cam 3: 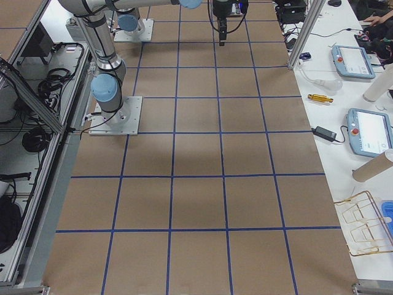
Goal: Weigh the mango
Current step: 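Move the left gripper past the silver scale toward the mango nearer the robot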
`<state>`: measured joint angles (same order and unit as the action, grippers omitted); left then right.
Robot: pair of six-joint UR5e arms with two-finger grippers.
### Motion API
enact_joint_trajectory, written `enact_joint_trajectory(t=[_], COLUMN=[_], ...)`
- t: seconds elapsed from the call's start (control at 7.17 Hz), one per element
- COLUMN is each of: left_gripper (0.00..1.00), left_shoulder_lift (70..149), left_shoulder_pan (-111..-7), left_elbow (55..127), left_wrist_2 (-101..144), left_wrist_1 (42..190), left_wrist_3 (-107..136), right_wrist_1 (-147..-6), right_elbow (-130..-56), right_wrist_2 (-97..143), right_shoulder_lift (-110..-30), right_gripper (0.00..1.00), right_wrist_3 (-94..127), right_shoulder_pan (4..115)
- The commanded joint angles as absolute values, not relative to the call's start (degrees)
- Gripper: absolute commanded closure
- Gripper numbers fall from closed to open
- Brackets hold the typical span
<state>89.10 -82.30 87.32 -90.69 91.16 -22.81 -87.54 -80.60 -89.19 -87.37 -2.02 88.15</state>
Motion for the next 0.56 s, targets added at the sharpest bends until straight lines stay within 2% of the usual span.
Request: enact_joint_trajectory(t=[0.0,0.42], left_gripper=[0.0,0.0], left_shoulder_lift=[88.16,87.54], left_shoulder_pan=[-76.23,-62.54], left_elbow=[87.1,87.27], left_wrist_2=[-90.79,-90.79], left_wrist_1=[94.56,97.03], left_wrist_3=[-33.52,-52.39], right_wrist_1=[-87.54,-87.54], right_elbow=[-80.6,-80.6], right_wrist_2=[-89.21,-89.21], right_shoulder_lift=[-87.36,-87.36], right_gripper=[0.0,0.0], right_wrist_3=[-2.02,-2.02], right_shoulder_pan=[88.15,88.15])
